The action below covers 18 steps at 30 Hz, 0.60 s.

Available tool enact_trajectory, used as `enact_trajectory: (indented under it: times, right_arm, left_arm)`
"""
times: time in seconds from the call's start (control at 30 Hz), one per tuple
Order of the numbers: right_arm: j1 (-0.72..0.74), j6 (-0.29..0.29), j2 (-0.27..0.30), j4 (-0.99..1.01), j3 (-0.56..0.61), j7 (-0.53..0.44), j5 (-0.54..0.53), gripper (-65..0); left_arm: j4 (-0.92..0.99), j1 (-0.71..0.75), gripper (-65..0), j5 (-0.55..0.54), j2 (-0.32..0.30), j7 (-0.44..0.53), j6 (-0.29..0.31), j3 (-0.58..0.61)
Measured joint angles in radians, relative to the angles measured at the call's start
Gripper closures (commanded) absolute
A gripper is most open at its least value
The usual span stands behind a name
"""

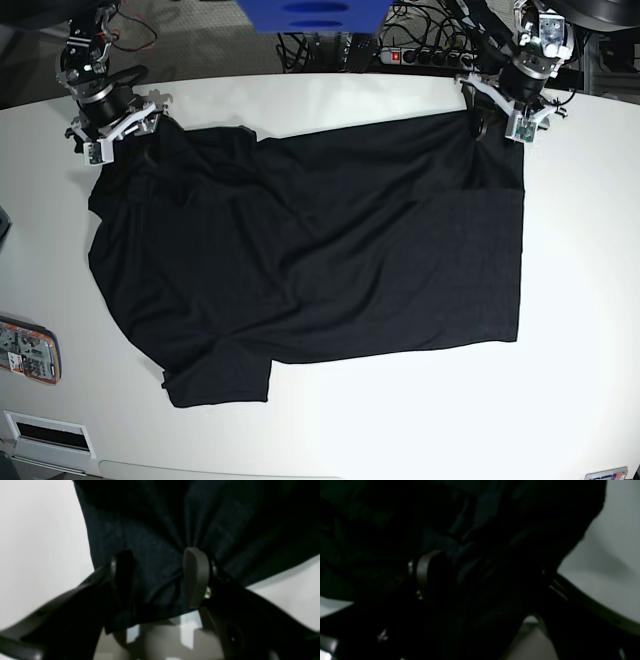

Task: Fold the T-shirt properly
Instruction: 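Drag the shirt with both grippers toward the arm bases, spreading it, then open both grippers and release the shirt edge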

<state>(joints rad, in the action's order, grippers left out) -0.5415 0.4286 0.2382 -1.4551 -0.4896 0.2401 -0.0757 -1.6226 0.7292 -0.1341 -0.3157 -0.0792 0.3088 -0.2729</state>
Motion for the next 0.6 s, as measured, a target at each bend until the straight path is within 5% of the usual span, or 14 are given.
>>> enact_trajectory:
  times: [0.33,0.6]
  right_arm:
    - [-0.083,-0.010,0.003,-0.021,-0.020,-0.026,-0.018,-43.0]
    - [-0.156,0.001,-0.005,-0.084,-0.061,0.037,-0.029,-43.0]
  left_arm:
    - [0.000,0.041,-31.6,-0.025,-0.102,-0.020,0.037,-0.016]
    - [0.000,0.041,-31.6,-0.028,-0.113,-0.026,0.040,-0.016]
